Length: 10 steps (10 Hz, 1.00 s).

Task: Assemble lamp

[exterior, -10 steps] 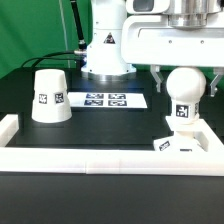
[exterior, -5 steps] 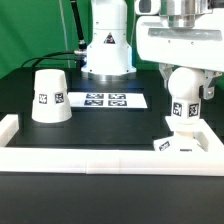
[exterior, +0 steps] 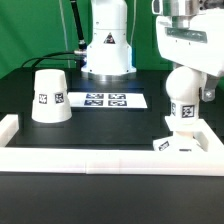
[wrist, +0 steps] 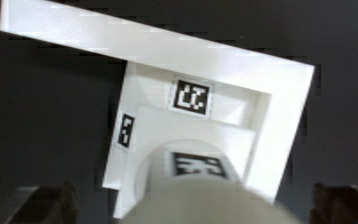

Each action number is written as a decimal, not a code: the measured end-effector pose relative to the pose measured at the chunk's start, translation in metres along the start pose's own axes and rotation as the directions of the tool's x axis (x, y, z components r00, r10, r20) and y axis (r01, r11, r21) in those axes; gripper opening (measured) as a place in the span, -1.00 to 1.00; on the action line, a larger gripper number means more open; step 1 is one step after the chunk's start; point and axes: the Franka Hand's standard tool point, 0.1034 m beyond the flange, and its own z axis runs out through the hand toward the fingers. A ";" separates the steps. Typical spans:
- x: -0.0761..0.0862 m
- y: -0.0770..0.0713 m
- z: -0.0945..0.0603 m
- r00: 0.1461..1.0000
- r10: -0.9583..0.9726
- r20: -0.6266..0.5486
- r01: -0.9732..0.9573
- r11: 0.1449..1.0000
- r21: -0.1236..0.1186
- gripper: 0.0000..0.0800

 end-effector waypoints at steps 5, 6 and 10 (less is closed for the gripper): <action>0.000 -0.006 -0.007 0.905 -0.424 0.003 0.424 0.905 0.002 0.75; 0.000 -0.006 -0.006 0.881 -0.473 0.003 0.473 0.881 0.001 0.75; 0.002 -0.003 -0.006 0.618 -0.786 -0.007 0.785 0.617 -0.049 0.75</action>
Offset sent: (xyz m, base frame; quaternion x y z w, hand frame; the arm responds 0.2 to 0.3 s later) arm 0.0081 0.0031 0.0122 -0.0075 -0.0276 -0.2998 0.9536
